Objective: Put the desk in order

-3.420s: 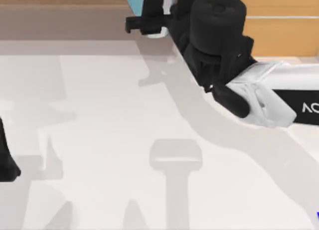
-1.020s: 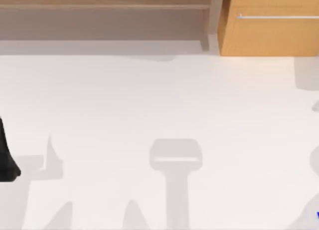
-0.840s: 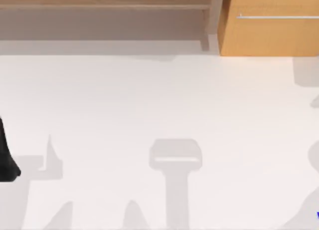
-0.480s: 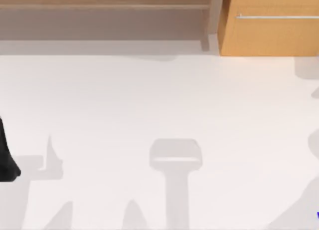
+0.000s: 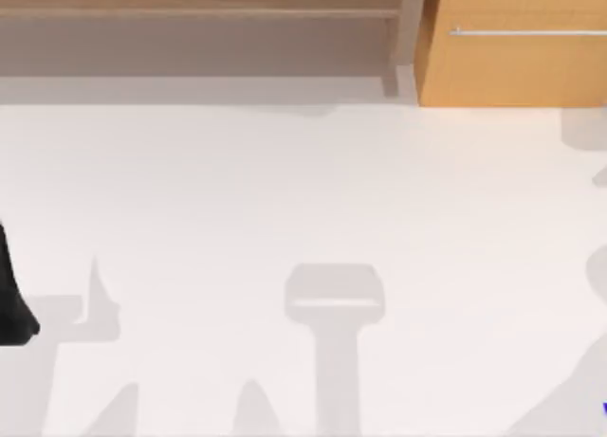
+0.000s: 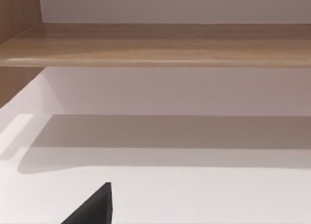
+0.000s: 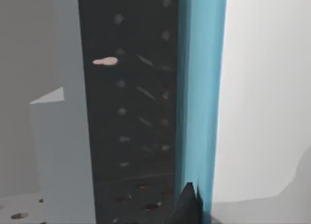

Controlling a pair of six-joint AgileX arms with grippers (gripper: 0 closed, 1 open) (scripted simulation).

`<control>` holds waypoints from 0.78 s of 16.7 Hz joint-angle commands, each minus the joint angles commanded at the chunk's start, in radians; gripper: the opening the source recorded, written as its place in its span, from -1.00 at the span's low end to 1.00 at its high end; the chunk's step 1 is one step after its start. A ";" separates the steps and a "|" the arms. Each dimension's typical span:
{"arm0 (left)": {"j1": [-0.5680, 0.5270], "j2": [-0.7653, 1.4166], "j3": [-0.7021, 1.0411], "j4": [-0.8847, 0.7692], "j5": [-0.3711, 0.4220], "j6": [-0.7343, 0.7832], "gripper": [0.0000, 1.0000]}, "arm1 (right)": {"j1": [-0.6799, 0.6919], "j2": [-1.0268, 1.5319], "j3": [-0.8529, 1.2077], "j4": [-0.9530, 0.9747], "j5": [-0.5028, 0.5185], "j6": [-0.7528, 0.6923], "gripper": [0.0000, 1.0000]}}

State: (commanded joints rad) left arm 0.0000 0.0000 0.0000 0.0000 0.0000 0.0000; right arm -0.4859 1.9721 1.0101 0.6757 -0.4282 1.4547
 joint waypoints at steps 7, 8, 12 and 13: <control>0.000 0.000 0.000 0.000 0.000 0.000 1.00 | 0.000 0.000 0.000 0.000 0.000 0.000 0.96; 0.000 0.000 0.000 0.000 0.000 0.000 1.00 | 0.000 0.000 0.000 0.000 0.000 0.000 1.00; 0.000 0.000 0.000 0.000 0.000 0.000 1.00 | 0.000 0.000 0.000 0.000 0.000 0.000 1.00; 0.000 0.000 0.000 0.000 0.000 0.000 1.00 | 0.000 0.000 0.000 0.000 0.000 0.000 1.00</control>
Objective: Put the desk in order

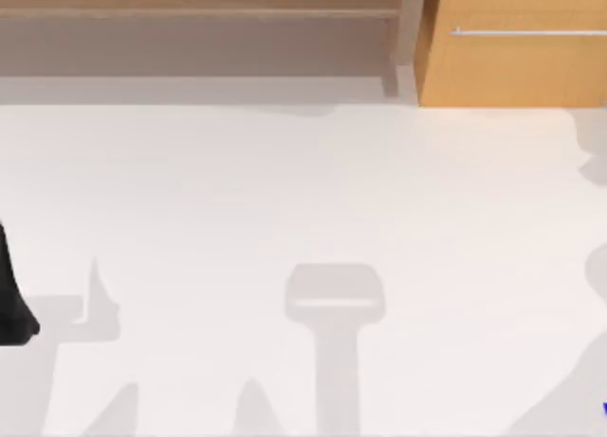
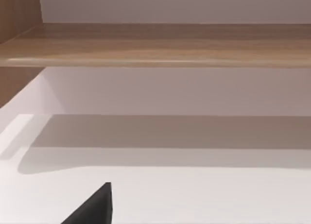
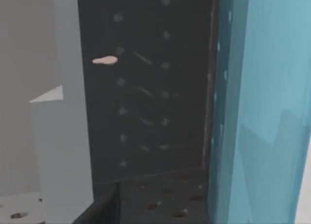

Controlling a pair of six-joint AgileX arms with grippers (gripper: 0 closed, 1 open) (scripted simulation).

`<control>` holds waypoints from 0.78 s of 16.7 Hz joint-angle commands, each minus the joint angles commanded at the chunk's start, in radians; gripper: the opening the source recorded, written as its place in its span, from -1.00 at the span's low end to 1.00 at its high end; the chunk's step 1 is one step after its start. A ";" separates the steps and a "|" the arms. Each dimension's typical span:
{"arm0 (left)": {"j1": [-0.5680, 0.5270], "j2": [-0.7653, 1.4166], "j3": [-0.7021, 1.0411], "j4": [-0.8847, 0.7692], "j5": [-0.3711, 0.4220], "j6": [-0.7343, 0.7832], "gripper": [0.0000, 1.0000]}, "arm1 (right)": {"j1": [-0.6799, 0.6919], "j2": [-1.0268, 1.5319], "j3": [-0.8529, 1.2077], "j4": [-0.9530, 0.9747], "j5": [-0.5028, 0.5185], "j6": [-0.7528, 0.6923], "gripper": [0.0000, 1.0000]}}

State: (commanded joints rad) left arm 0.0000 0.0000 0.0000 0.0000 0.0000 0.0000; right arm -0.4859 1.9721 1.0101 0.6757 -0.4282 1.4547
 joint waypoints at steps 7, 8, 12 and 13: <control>0.000 0.000 0.000 0.000 0.000 0.000 1.00 | -0.015 -0.046 -0.050 0.016 -0.017 -0.011 1.00; 0.000 0.000 0.000 0.000 0.000 0.000 1.00 | -0.022 -0.062 -0.070 0.021 -0.024 -0.014 1.00; 0.000 0.000 0.000 0.000 0.000 0.000 1.00 | -0.053 -0.121 -0.153 0.045 -0.052 -0.020 1.00; 0.000 0.000 0.000 0.000 0.000 0.000 1.00 | -0.061 -0.130 -0.174 0.049 -0.059 -0.020 1.00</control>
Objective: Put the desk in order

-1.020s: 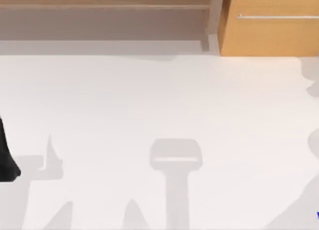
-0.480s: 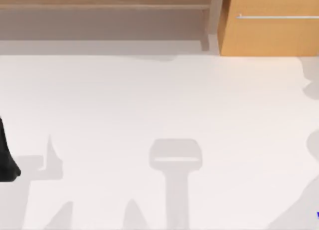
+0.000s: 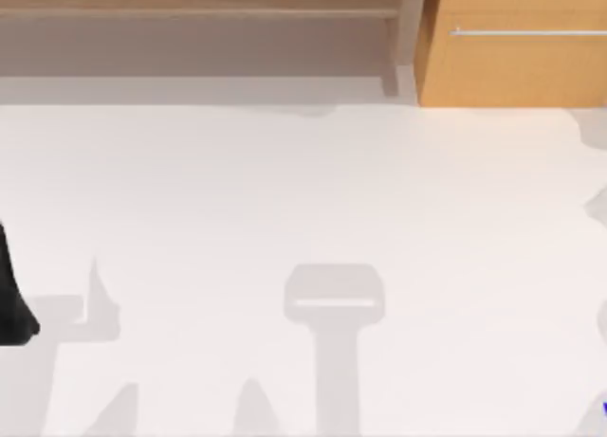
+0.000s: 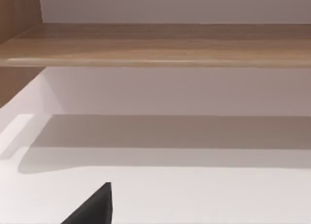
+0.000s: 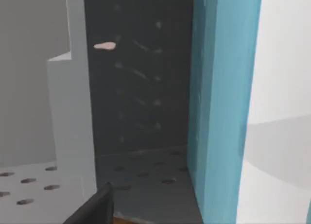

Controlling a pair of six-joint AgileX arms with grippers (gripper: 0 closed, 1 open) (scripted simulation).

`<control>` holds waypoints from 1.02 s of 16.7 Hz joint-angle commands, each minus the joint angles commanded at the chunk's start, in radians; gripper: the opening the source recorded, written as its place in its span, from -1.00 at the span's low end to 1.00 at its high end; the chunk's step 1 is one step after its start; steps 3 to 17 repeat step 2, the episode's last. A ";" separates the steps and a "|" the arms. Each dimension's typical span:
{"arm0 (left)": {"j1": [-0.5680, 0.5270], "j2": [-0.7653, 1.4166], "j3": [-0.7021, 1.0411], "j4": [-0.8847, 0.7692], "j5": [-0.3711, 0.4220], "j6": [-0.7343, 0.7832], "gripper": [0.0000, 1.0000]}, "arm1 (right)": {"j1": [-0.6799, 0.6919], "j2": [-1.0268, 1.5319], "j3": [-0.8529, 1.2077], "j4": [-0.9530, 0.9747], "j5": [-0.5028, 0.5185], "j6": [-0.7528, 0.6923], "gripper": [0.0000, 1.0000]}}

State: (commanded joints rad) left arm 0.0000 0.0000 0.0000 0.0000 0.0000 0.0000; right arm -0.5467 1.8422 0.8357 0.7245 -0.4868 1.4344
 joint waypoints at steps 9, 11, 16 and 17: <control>0.000 0.000 0.000 0.000 0.000 0.000 1.00 | -0.007 -0.005 -0.020 0.002 -0.006 -0.001 1.00; 0.000 0.000 0.000 0.000 0.000 0.000 1.00 | -0.007 -0.005 -0.020 0.002 -0.006 -0.001 1.00; 0.000 0.000 0.000 0.000 0.000 0.000 1.00 | -0.007 -0.005 -0.020 0.002 -0.006 -0.001 1.00; 0.000 0.000 0.000 0.000 0.000 0.000 1.00 | -0.007 -0.005 -0.020 0.002 -0.006 -0.001 1.00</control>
